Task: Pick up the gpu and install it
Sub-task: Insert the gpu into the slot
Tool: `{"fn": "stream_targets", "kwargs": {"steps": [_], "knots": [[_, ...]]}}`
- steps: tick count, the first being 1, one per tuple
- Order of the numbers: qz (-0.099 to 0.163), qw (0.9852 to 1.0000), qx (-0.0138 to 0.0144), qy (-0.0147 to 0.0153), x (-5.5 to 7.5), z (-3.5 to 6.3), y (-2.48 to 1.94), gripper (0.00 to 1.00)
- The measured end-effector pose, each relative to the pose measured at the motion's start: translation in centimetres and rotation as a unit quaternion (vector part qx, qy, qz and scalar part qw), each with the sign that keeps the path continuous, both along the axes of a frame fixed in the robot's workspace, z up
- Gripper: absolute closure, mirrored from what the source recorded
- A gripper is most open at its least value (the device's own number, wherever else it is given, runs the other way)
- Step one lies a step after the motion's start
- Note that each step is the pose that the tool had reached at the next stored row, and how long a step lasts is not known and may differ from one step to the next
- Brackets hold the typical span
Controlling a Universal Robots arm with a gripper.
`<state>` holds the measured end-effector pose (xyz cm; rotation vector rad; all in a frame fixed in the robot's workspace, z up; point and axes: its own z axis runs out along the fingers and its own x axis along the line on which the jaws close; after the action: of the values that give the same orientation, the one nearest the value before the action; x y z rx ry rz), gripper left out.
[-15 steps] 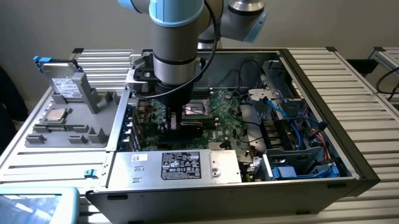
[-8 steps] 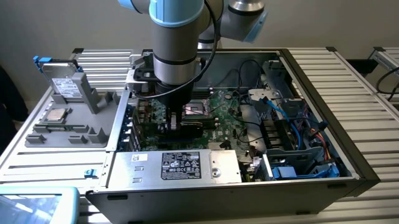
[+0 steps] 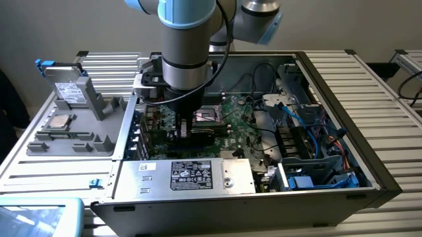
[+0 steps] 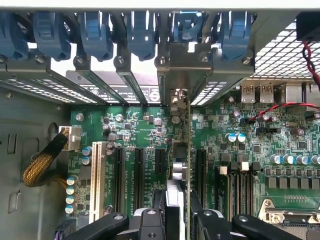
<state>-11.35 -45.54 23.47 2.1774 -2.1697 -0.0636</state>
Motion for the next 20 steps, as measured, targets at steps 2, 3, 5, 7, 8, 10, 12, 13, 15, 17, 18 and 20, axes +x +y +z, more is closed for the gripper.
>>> {"fn": "stream_targets", "kwargs": {"steps": [2,3,5,7,8,10,12,13,15,17,18,20], "knots": [[0.001,1.0000,0.0000,0.0001,0.00,0.00,0.00,0.71],[0.002,1.0000,0.0000,0.0001,0.00,-0.01,0.00,0.71],[0.002,1.0000,0.0001,0.0001,0.00,-0.03,0.00,0.71],[0.003,1.0000,0.0001,0.0001,0.00,-0.03,0.00,0.71],[0.003,1.0000,0.0001,0.0001,0.00,-0.03,0.00,0.71],[0.003,1.0000,0.0000,0.0001,0.00,-0.04,0.00,0.71],[0.003,1.0000,0.0001,0.0001,0.00,-0.07,0.00,0.71],[0.002,1.0000,0.0001,0.0001,0.00,-0.08,0.00,0.71],[0.003,1.0000,0.0001,0.0001,0.00,-0.11,0.00,0.71],[0.002,1.0000,0.0000,0.0002,0.01,-0.11,0.00,0.71],[0.002,1.0000,0.0001,0.0002,0.04,-0.12,0.00,0.71],[0.002,1.0000,0.0002,0.0002,0.08,-0.13,0.00,0.71]]}}
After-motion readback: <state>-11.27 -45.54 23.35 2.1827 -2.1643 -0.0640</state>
